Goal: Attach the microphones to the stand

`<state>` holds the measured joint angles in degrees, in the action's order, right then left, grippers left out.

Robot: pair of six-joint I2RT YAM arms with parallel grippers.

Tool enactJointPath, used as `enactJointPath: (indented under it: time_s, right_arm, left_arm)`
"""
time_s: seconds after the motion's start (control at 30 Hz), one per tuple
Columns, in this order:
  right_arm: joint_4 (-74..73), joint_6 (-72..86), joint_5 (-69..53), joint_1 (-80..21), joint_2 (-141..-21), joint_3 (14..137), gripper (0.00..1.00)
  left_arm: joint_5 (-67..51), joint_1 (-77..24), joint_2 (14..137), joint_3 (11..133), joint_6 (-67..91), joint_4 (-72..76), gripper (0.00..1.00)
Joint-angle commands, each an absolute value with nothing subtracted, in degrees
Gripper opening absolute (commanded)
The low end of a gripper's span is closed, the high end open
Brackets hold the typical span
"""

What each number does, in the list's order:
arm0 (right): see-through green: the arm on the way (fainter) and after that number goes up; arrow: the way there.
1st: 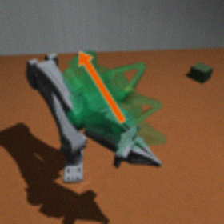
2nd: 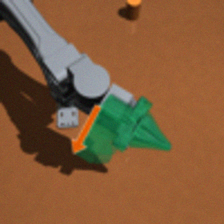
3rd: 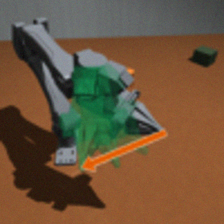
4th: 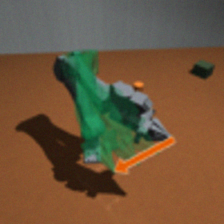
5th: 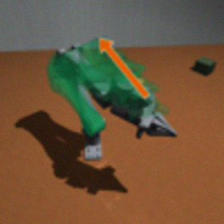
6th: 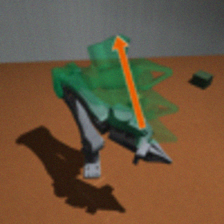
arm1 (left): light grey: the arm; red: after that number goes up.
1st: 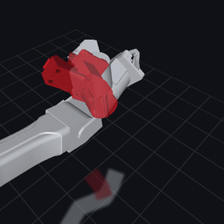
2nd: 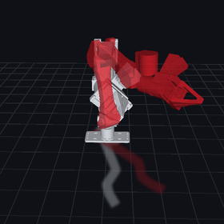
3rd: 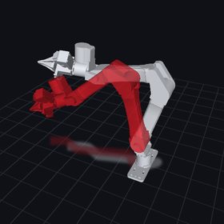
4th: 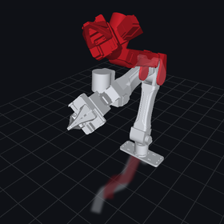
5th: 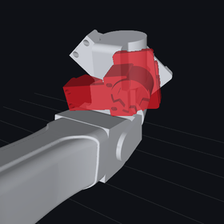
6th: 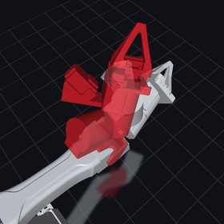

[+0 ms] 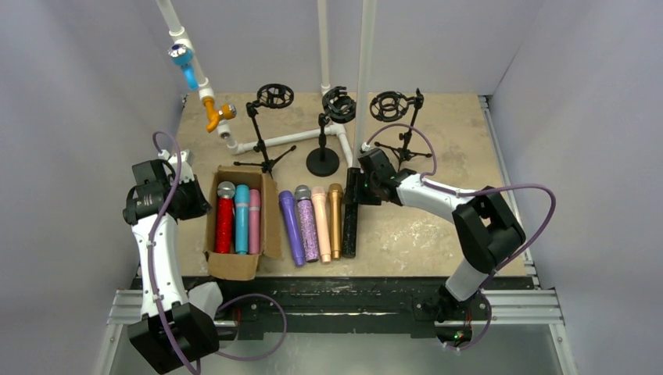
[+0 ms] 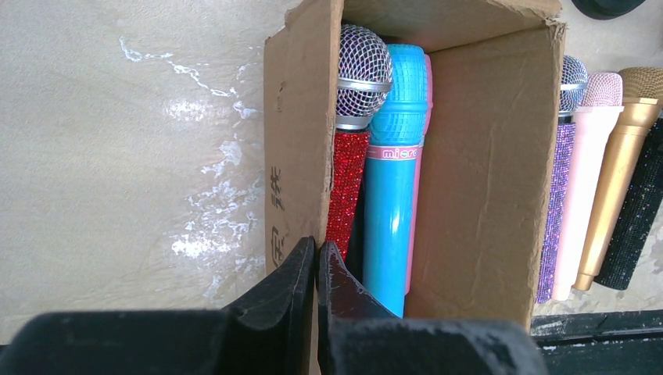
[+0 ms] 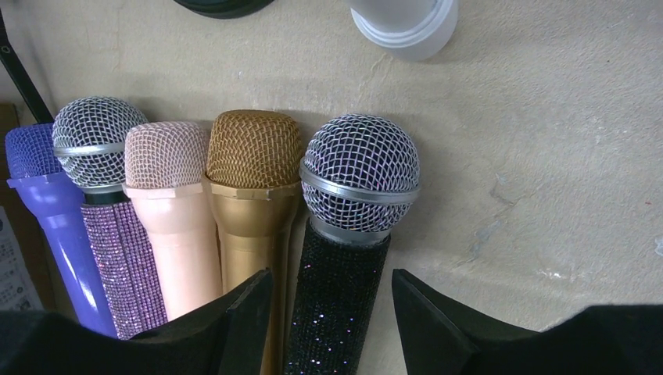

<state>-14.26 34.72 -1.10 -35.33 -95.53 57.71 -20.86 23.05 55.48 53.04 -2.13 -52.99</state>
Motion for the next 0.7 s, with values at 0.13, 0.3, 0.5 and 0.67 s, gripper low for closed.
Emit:
enactJointPath:
  time_s: [0.13,0.3,0.5,0.67]
  right_arm:
    - [-11.90,36.14,-4.67,-35.38,-92.76,58.16,0.60]
    - [-14.51,36.85,-3.78,-36.23,-87.52,60.65,0.59]
    - [-18.61,37.35,-1.05,-44.67,-87.63,76.37,0.60]
    - [-22.17,36.53,-3.45,-55.24,-101.71,95.92,0.60]
  left_arm:
    - [-23.67,22.68,54.27,56.24,-0.70,-52.23,0.00]
    - [-24.61,22.65,54.62,56.74,-0.44,-52.69,0.00]
    - [-25.76,22.61,54.62,56.78,-0.44,-52.67,0.00]
    - [-26.40,22.68,54.60,56.96,-0.44,-53.01,0.00]
